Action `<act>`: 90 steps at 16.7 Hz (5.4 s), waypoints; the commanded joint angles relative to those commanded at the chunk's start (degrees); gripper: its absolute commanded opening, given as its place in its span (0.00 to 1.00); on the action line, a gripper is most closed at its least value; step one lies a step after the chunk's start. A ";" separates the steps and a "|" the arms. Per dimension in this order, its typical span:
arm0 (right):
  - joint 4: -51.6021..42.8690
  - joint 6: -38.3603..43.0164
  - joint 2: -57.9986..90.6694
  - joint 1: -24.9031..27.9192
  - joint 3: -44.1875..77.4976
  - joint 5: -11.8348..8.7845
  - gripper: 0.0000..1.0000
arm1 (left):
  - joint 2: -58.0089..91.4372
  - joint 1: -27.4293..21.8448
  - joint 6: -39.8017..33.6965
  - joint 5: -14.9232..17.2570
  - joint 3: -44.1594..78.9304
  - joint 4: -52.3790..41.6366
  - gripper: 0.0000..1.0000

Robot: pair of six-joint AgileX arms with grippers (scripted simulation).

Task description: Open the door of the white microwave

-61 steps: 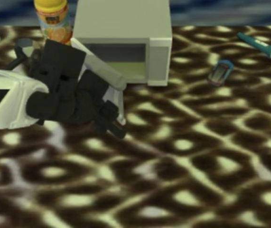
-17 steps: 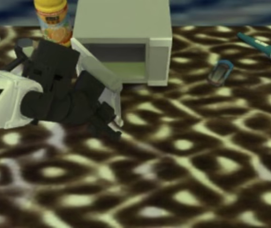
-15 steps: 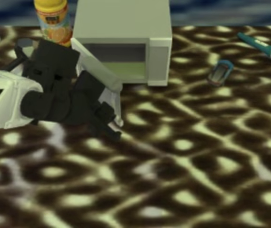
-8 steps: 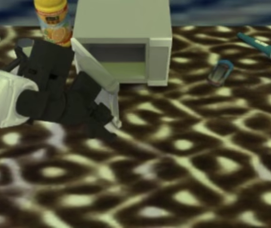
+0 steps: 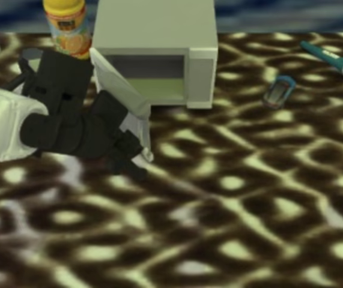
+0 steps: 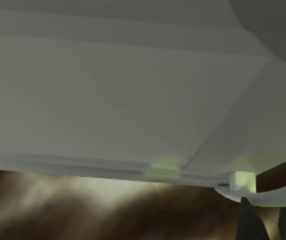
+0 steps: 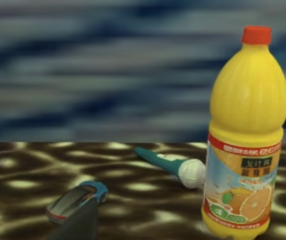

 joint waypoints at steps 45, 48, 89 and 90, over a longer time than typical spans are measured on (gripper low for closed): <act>0.00 0.00 0.00 0.00 0.00 0.00 1.00 | -0.35 1.45 3.17 2.25 -0.20 -1.19 0.00; 0.00 0.00 0.00 0.00 0.00 0.00 1.00 | -0.35 1.45 3.17 2.25 -0.20 -1.19 0.00; 0.00 0.00 0.00 0.00 0.00 0.00 1.00 | -0.41 1.76 3.85 2.72 -0.22 -1.47 0.83; 0.00 0.00 0.00 0.00 0.00 0.00 1.00 | -0.41 1.76 3.85 2.72 -0.22 -1.47 0.90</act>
